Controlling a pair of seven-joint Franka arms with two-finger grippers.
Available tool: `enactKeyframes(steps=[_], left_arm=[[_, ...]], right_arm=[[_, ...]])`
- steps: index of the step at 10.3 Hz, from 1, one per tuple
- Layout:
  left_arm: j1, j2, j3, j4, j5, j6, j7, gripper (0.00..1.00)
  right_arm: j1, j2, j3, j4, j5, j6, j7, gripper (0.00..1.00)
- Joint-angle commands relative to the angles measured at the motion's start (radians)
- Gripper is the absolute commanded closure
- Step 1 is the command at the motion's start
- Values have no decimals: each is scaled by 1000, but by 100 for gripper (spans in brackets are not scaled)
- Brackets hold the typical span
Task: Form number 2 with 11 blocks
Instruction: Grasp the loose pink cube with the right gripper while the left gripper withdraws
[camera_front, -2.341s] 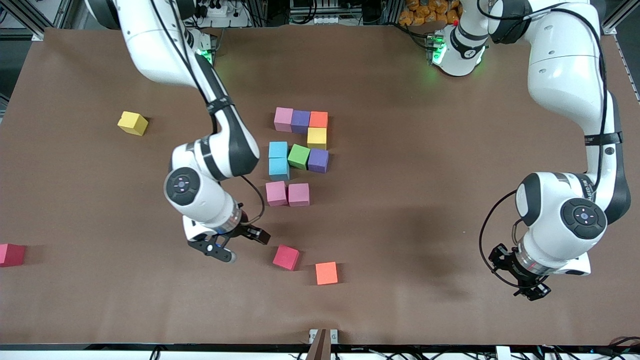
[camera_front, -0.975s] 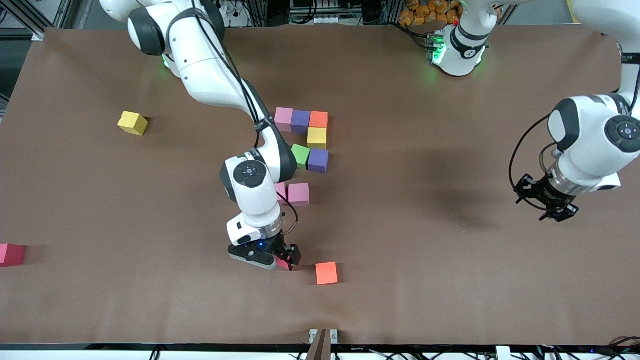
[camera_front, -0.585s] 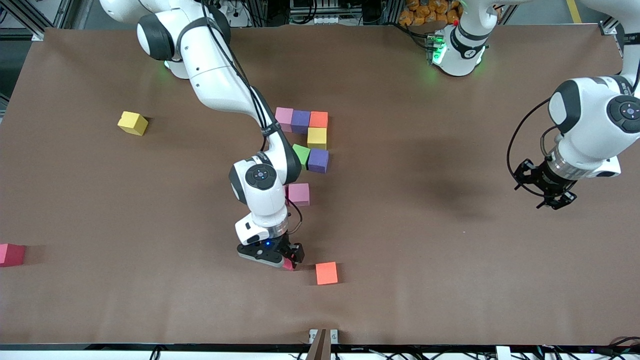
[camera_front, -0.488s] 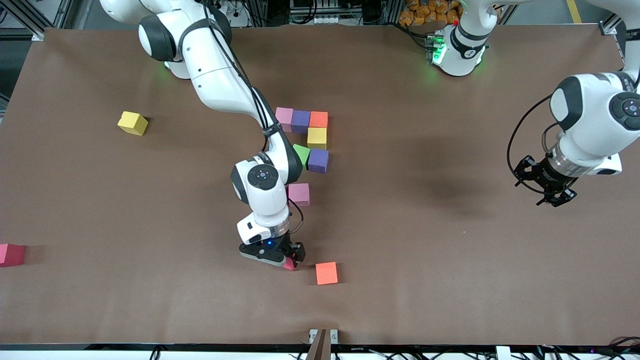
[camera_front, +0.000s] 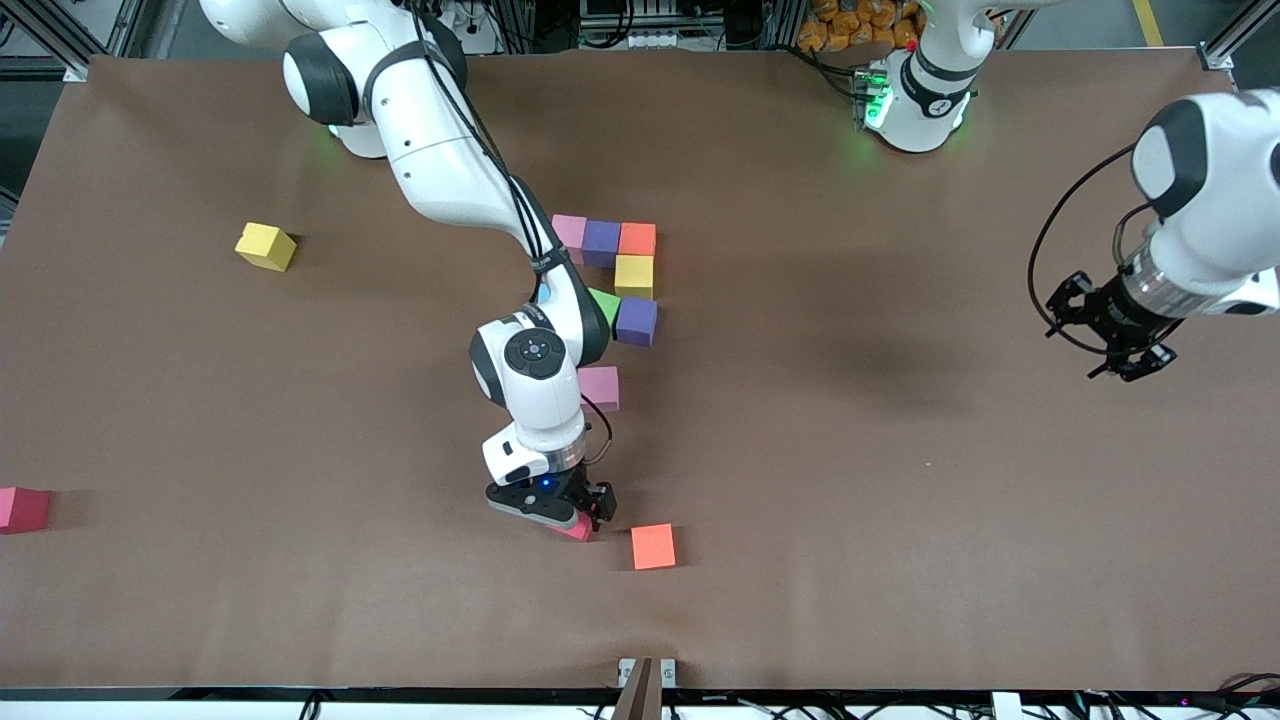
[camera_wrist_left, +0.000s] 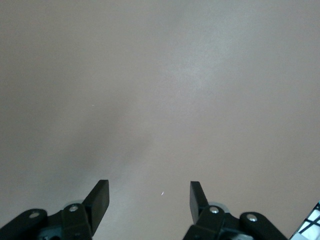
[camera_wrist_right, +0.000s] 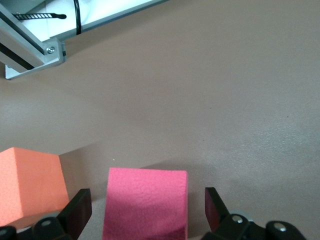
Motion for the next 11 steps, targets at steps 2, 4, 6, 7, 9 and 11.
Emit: enactKeyframes(steps=[2,4,6,7,9,11], left_arm=[[-5,-34,-5,17,-28,-91,184,27],[-7,-34,-6,18,-28,-119,319,27],[-7,-35,-14,18,-34,-142,437,27],[-7,-47,-22,18,-36,-154,497,27],[-7,-60,-45,21,-37,-185,642,27],[-5,-70,-48,23,-37,-219,787,27]], right_arm=[[2,35,-17,30,-20,0,36,11],[-1,35,-17,30,-20,0,36,21],[-1,35,-17,30,-18,0,36,37],[-1,35,-17,30,-18,0,35,59],[2,30,-18,31,-18,-3,30,94],[4,4,-11,31,-18,-13,25,100]])
